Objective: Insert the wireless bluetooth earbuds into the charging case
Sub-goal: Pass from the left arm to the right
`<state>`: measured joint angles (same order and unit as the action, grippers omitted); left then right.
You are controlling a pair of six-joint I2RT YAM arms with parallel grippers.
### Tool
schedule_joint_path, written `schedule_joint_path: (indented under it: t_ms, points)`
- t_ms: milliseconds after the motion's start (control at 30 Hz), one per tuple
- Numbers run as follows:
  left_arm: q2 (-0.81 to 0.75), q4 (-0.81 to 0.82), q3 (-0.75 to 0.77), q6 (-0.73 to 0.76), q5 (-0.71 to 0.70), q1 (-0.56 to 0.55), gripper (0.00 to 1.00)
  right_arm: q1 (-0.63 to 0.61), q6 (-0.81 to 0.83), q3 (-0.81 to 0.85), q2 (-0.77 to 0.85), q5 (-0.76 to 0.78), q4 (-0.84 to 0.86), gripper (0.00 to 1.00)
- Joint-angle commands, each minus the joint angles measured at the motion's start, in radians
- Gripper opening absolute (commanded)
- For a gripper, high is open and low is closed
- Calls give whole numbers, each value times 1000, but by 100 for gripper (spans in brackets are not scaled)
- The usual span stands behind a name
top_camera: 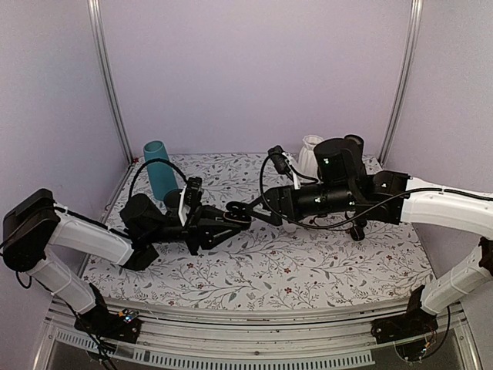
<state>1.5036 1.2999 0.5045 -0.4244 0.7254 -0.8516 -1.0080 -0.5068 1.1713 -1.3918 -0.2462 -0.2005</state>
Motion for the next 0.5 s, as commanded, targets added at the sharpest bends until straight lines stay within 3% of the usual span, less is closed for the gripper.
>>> schedule_joint_path:
  t_ms: [0, 300, 467]
  points:
    - [-20, 36, 33, -12, 22, -10, 0, -9, 39, 24, 14, 42, -58, 75]
    - [-19, 18, 39, -3, 20, -11, 0, -15, 47, 28, 70, 116, -86, 76]
    - [-28, 13, 33, 7, -9, -11, 0, -14, -34, -61, 134, 66, 68, 78]
